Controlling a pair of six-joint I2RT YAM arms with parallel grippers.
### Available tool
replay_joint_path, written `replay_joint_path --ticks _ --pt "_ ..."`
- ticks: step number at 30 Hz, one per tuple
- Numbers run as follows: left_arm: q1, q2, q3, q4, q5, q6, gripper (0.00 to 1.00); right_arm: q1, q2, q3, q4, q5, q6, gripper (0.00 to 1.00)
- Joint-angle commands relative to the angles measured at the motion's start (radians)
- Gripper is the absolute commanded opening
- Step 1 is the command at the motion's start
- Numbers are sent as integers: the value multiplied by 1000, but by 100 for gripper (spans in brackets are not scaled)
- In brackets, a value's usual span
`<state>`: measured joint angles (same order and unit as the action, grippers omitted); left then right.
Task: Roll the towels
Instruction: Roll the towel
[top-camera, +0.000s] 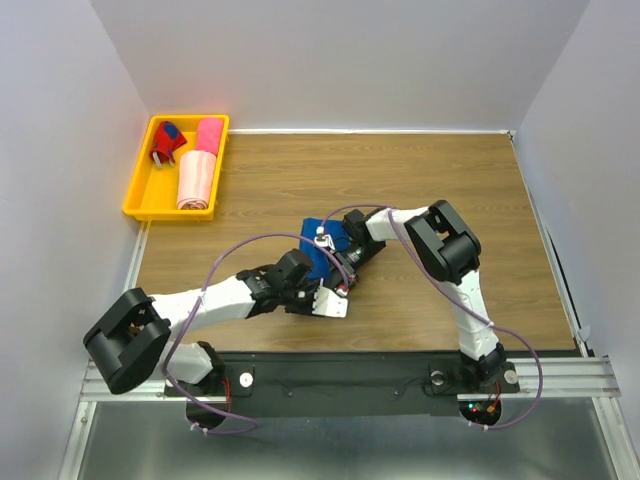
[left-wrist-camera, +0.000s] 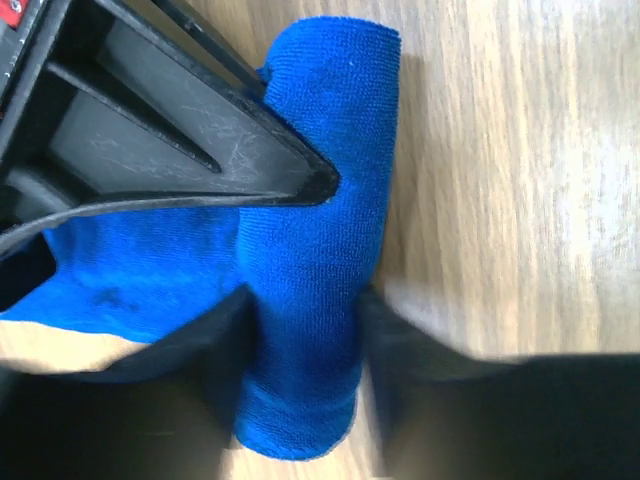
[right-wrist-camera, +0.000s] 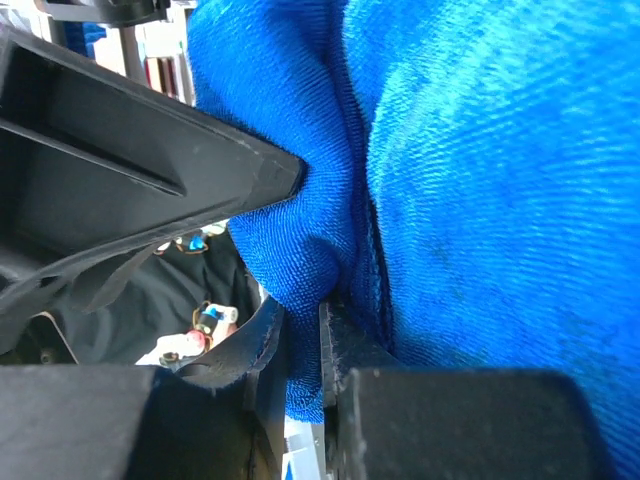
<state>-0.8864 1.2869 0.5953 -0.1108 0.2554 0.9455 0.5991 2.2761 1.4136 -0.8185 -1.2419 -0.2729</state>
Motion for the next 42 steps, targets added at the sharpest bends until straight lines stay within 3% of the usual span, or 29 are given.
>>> replay_joint_path --ticks 1,2,5,6,11,13,20,29,34,42 --pt "-6 3 -17 -1 13 -24 32 -25 49 7 12 203 -58 5" --pt "-8 11 -12 -16 24 -22 20 -38 42 10 10 205 -55 9" --pt "-6 60 30 -108 64 -40 9 -77 -21 25 15 222 -38 28" --pt "-5 77 61 -134 77 -47 8 -90 -39 34 15 234 -23 35" --pt "49 150 123 -234 223 -74 5 -186 -156 79 18 265 21 49" --pt "75 181 162 -275 286 -76 5 -212 -214 85 21 278 35 60" --pt "236 386 337 -443 481 -56 4 -323 -404 58 36 343 47 63" --pt "382 618 537 -641 627 21 5 -323 -662 -39 59 433 -43 65" --pt "403 756 647 -701 633 13 7 -168 -750 -114 99 636 -120 65" --pt "446 887 773 -794 627 26 10 152 -825 -274 370 956 -166 67"
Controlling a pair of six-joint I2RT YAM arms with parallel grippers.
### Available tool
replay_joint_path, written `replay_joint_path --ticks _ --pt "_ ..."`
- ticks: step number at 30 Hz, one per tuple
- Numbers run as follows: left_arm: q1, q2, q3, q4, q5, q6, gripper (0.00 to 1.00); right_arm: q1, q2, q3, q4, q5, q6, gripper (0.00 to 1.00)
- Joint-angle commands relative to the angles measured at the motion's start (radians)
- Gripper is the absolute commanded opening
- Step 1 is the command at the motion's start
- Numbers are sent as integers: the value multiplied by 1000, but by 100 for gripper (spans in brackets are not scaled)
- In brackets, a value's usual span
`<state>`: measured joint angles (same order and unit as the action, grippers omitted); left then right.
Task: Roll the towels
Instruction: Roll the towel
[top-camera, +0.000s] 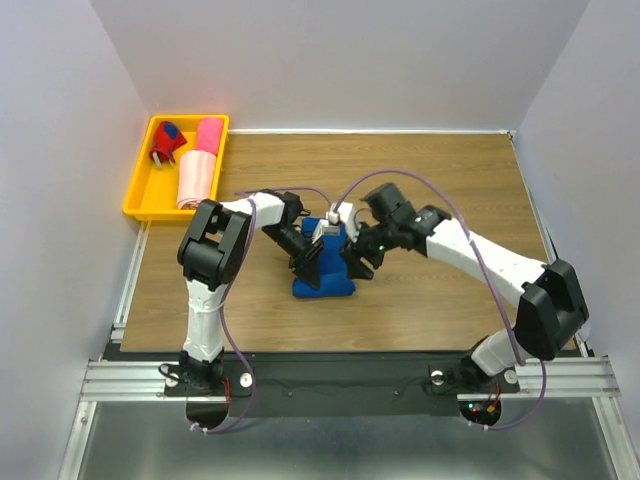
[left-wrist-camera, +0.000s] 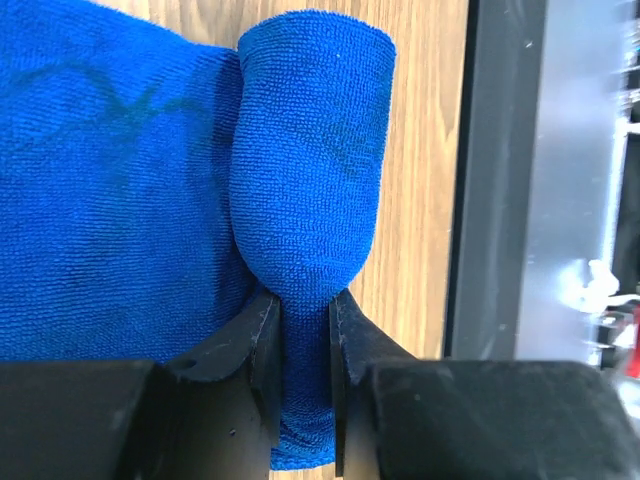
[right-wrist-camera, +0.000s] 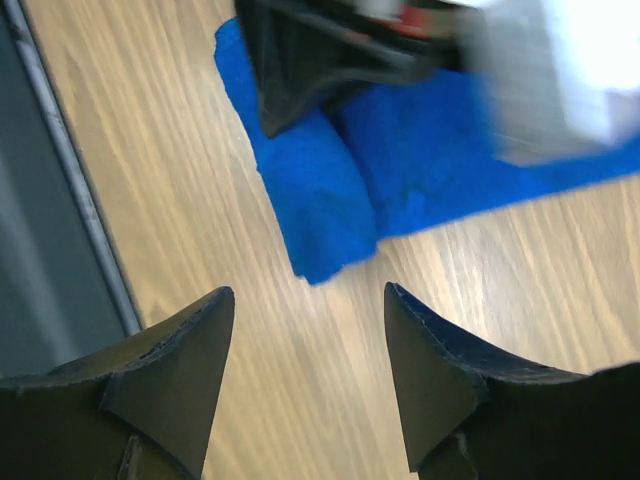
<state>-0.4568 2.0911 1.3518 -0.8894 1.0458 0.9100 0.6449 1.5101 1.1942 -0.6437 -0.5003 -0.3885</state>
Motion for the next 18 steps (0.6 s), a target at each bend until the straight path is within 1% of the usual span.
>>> replay_joint_path --ticks 1,3,5,6,7,12,14,17,18 --pt "18 92 26 -16 -164 61 11 137 -59 -68 219 245 -61 67" --pt "27 116 50 -39 -156 70 13 214 -38 -105 272 323 -104 67" --pt "33 127 61 -51 -145 70 15 258 -13 -139 309 376 -150 68" --pt "38 127 67 -51 -138 70 17 307 10 -186 378 455 -191 68" --pt "41 129 70 -49 -132 69 18 326 30 -203 409 485 -208 68" --pt "50 126 70 -46 -132 67 20 346 107 -263 550 500 -223 68" --pt "55 123 69 -43 -132 66 20 358 134 -274 578 542 -242 67" --pt "56 115 69 -40 -132 69 22 358 167 -283 579 542 -243 54" --pt "59 104 69 -40 -130 70 24 358 170 -288 581 539 -242 46"
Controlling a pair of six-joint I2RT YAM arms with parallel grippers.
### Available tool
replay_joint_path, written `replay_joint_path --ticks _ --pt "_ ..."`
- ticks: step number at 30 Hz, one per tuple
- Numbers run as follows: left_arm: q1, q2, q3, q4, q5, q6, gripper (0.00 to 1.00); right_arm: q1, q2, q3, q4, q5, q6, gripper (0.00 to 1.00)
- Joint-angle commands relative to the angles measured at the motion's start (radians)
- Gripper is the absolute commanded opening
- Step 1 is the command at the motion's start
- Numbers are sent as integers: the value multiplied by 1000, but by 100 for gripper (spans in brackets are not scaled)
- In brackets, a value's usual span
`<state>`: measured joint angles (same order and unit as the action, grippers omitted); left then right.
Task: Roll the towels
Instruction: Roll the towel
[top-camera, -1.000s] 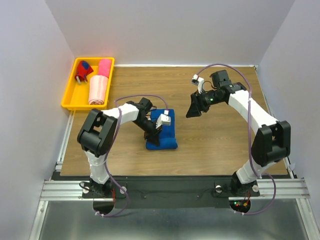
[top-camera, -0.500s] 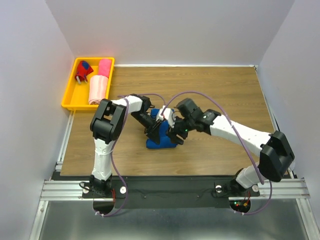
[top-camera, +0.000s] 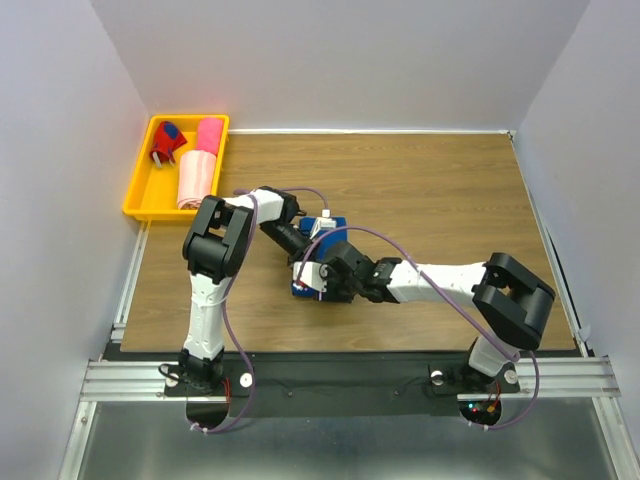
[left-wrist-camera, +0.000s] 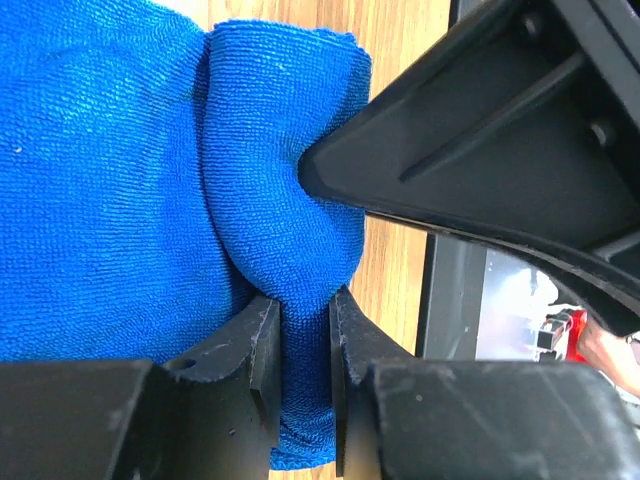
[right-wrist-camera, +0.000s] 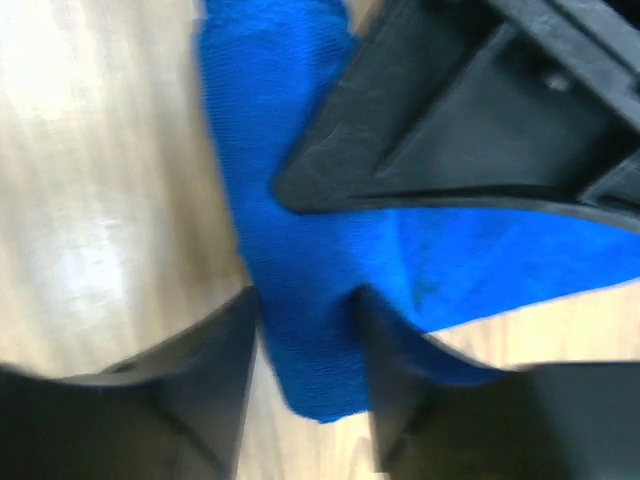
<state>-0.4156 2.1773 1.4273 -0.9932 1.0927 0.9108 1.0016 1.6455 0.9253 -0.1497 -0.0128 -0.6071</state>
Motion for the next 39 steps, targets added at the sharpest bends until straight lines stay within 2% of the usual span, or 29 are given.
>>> replay_joint_path --ticks 1,2,3,4,6,12,20,28,31,33,37,39 --pt "18 10 -11 68 -178 69 24 2 39 -22 84 50 -20 30" --pt "21 -10 -22 80 -177 66 26 2 40 -32 84 50 -13 21" --pt "21 -22 -22 85 -174 66 27 3 39 -37 84 48 -13 20" --pt "23 -33 -36 90 -174 68 28 2 37 -42 82 34 0 10" --pt "23 -63 -44 76 -174 80 30 2 16 -58 69 -10 13 1" --pt "34 -203 -94 97 -186 83 41 -43 -12 -14 -89 -196 75 1" --pt "58 -312 -131 79 -211 106 48 -136 46 99 -289 -465 122 1" --pt "171 -378 -168 113 -209 99 50 -193 129 181 -384 -585 150 1" --pt "231 -454 -191 168 -180 63 52 -207 163 213 -406 -648 176 1" --pt "268 -566 -221 253 -174 34 55 -213 189 239 -438 -679 179 1" --pt "271 -804 -381 444 -278 -62 63 -244 273 323 -502 -768 197 1" --pt "264 -931 -433 507 -306 -52 68 -256 304 349 -545 -818 204 1"
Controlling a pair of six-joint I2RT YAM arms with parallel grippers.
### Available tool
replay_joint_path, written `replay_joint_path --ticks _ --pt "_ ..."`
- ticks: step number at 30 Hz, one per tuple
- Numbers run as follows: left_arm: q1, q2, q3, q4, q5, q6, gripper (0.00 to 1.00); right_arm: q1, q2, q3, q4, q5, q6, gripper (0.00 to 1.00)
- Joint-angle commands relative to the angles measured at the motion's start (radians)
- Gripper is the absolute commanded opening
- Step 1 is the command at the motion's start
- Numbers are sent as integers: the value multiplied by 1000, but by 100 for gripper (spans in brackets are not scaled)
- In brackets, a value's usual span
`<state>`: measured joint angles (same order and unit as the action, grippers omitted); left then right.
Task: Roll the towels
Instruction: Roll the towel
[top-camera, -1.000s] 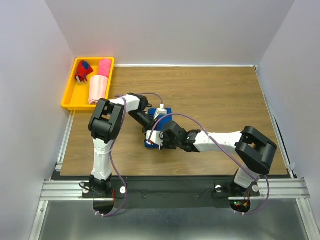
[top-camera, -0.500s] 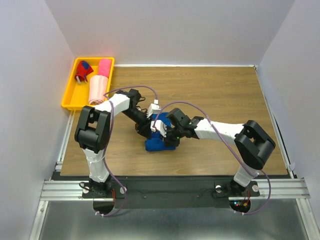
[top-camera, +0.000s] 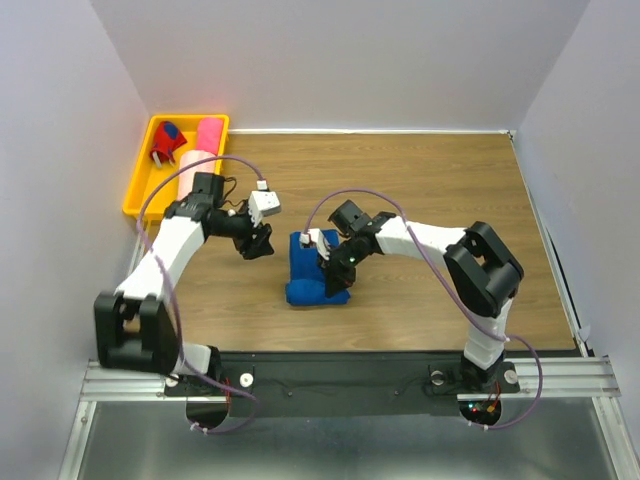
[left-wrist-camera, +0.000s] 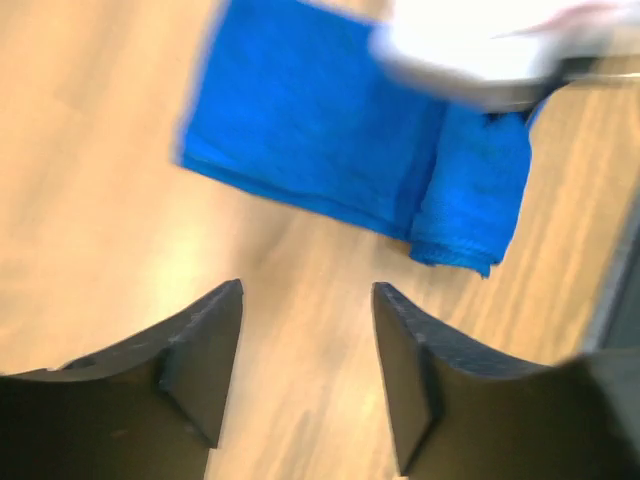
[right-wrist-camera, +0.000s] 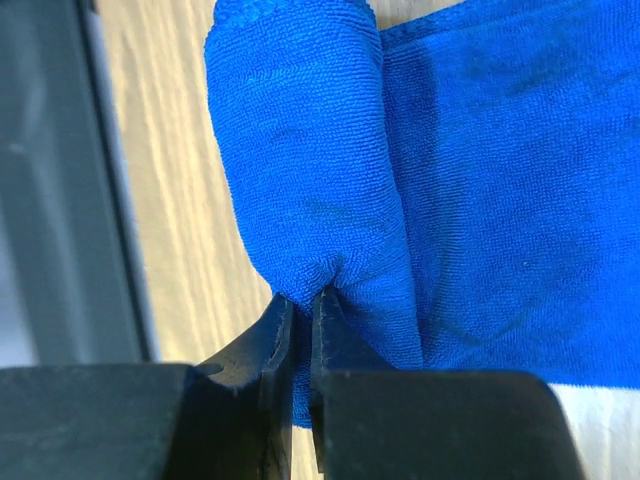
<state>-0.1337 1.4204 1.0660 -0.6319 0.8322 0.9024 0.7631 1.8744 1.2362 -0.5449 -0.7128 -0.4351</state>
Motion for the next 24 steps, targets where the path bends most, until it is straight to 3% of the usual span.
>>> replay_joint_path --ticks 1,6,12,17,24 --pt "-24 -214 -122 156 -83 -27 71 -31 103 54 -159 -155 41 1" --pt "-165 -400 -280 185 -231 59 74 -68 195 135 -220 -240 65 1" --pt "-478 -501 -491 381 -448 20 75 -103 304 215 -277 -326 72 1" --pt "-685 -468 -534 510 -573 -37 75 -142 396 282 -340 -372 56 1" --pt "-794 -371 -560 623 -654 -65 77 -150 453 342 -379 -366 52 1"
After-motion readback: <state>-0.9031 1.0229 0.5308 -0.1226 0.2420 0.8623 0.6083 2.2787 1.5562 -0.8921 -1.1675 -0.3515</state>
